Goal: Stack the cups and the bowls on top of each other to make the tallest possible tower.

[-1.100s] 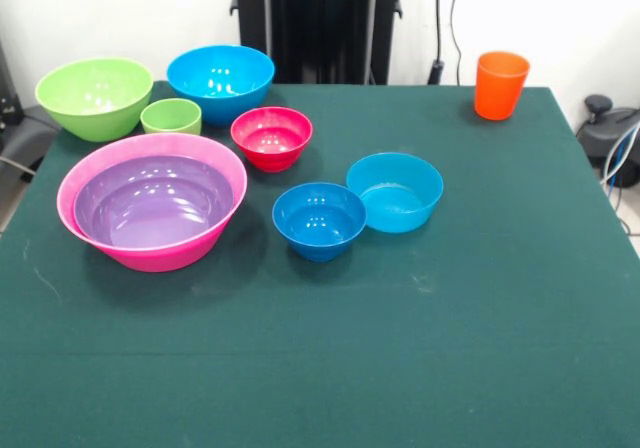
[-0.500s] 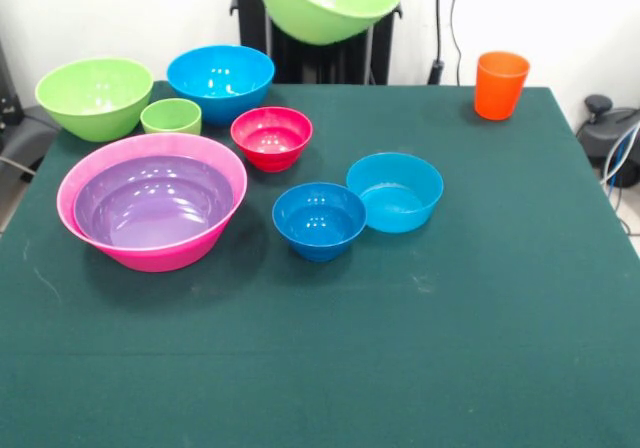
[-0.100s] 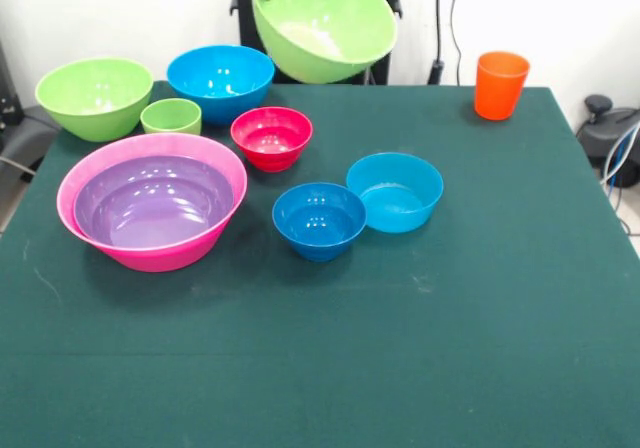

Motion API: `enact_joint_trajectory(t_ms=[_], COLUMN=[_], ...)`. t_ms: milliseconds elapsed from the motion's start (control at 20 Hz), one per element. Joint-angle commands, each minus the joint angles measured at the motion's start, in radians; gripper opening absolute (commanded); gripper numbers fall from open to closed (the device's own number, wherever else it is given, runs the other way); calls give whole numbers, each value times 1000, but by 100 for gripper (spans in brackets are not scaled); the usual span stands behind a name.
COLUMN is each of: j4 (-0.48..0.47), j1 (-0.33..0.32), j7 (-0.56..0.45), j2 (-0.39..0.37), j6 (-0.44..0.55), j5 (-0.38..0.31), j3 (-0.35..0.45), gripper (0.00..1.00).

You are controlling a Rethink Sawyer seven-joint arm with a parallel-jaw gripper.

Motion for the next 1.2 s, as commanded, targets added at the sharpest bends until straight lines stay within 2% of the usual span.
enact_joint_trajectory(t_ms=[50, 500, 800, 1200], j4=[-45, -56, -97, -105], j1=[-32, -96, -128, -151], j7=[-279, -274, -291, -282], j2=[74, 108, 152, 172], j6=[46, 36, 65, 77], j5=[-90, -140, -177, -206], j3=[94, 124, 147, 167], gripper=[0, 0, 0, 0])
